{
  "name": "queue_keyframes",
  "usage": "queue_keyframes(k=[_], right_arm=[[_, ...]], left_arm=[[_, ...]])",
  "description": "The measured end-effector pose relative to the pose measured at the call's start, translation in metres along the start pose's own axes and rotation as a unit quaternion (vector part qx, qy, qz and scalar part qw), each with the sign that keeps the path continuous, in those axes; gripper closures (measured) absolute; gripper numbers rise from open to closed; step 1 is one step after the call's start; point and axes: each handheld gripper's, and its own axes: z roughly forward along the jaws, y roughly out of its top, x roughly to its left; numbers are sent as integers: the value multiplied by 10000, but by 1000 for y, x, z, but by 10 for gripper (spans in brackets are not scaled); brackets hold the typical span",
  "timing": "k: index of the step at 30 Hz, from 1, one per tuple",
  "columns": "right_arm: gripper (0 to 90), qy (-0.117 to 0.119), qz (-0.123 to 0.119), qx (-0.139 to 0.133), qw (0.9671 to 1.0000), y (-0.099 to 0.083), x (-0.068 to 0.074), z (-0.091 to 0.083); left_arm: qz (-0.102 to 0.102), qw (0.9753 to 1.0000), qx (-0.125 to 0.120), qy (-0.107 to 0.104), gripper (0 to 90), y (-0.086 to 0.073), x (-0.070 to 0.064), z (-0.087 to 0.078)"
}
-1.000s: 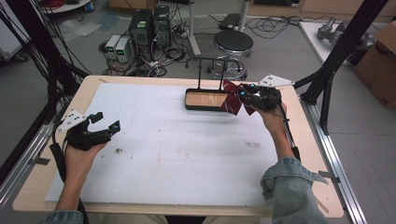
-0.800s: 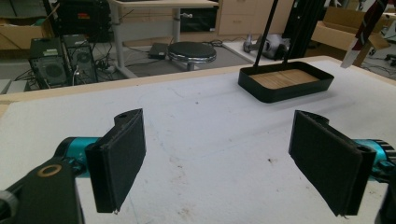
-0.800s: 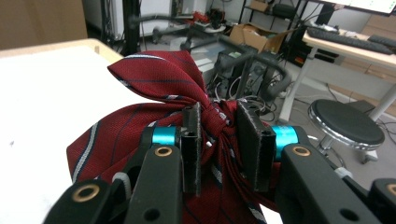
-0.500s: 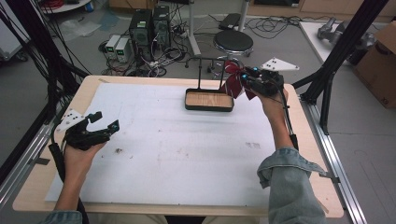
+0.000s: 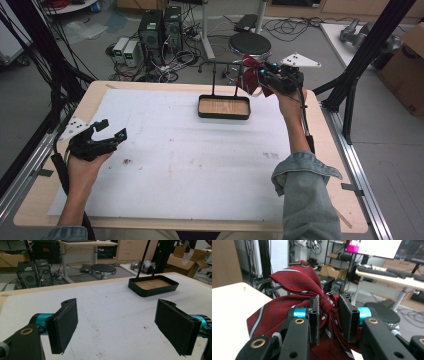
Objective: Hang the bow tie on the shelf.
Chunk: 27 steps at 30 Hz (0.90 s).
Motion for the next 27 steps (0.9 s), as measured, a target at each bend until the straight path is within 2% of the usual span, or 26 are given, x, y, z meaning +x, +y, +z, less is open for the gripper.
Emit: queue_keyframes(k=[11, 13, 19, 23, 27], right_arm=[[717, -227, 246, -29, 9994, 6, -10, 21], [717, -365, 338, 69, 9987, 4, -14, 25], [716, -522, 406, 305, 9973, -3, -24, 25], [715, -557, 331, 544, 9964, -14, -35, 17], [713, -486, 321, 691, 9959, -21, -39, 13]], left_arm=[[-27, 10000, 12, -8, 191, -2, 1, 0], [-21, 10000, 20, -17, 191, -2, 1, 0], [-39, 10000, 21, -25, 191, -2, 1, 0], [-41, 10000, 23, -23, 191, -3, 1, -1], [-15, 10000, 51, -47, 191, -4, 0, 1]])
